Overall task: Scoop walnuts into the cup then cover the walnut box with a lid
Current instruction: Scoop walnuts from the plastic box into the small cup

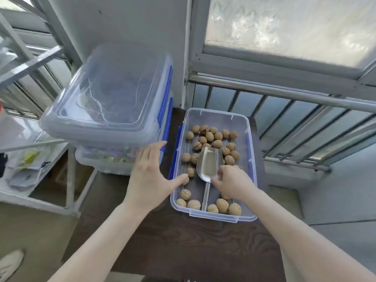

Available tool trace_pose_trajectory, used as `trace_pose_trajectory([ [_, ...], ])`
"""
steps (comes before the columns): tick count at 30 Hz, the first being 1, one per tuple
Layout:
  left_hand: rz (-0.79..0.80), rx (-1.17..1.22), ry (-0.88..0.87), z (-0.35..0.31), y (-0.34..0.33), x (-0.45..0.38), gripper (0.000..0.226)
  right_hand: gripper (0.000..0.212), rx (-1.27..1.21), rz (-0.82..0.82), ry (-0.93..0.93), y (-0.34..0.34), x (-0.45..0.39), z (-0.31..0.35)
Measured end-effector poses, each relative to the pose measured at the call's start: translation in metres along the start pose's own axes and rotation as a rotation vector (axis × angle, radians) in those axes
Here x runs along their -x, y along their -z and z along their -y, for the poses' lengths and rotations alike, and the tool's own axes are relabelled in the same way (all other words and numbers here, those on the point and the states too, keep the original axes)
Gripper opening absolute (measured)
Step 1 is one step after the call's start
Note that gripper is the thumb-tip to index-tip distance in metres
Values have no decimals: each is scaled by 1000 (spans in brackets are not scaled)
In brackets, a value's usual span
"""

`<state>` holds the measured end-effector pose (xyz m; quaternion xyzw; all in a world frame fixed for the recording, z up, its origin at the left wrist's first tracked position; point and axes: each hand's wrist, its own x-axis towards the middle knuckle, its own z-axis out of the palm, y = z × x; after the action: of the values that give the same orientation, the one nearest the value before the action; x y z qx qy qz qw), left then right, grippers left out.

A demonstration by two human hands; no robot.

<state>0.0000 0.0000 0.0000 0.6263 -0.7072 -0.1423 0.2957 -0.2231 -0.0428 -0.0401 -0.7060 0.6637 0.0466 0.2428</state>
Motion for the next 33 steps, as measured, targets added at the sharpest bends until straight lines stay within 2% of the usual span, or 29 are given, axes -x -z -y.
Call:
trace_pose_trajectory([
  [2, -94, 37, 44, 13, -1, 13, 91, 28, 23, 16, -54, -14, -6, 1],
  [5, -117, 103, 149, 30, -4, 37, 104, 46, 25, 34, -126, -38, -14, -1],
  [8, -57, 216, 283, 42, -8, 47, 117, 45, -12, 55, -218, -46, -20, 3],
  [12, 4, 314, 386, 53, -21, 52, 124, 40, -94, 89, -318, -55, -22, 8],
  [17, 11, 312, 373, 60, -28, 50, 118, 40, -89, 88, -398, -61, -24, 11],
  [20, -22, 315, 329, 57, -21, 48, 108, 33, -237, 53, -403, -56, -24, 11],
  [22, -49, 311, 276, 54, -14, 45, 101, 30, -374, 17, -401, -45, -22, 6],
  [25, -90, 310, 205, 46, -2, 39, 95, 29, -351, 4, -374, -9, -13, -7],
  [27, -101, 305, 163, 37, 4, 34, 93, 31, -317, 104, -362, 22, 4, -13],
  [30, -75, 289, 107, 27, 10, 26, 93, 34, -196, 359, -335, 57, 34, -14],
  [33, -40, 250, 54, 18, 9, 17, 94, 31, -42, 563, -296, 59, 47, -7],
])
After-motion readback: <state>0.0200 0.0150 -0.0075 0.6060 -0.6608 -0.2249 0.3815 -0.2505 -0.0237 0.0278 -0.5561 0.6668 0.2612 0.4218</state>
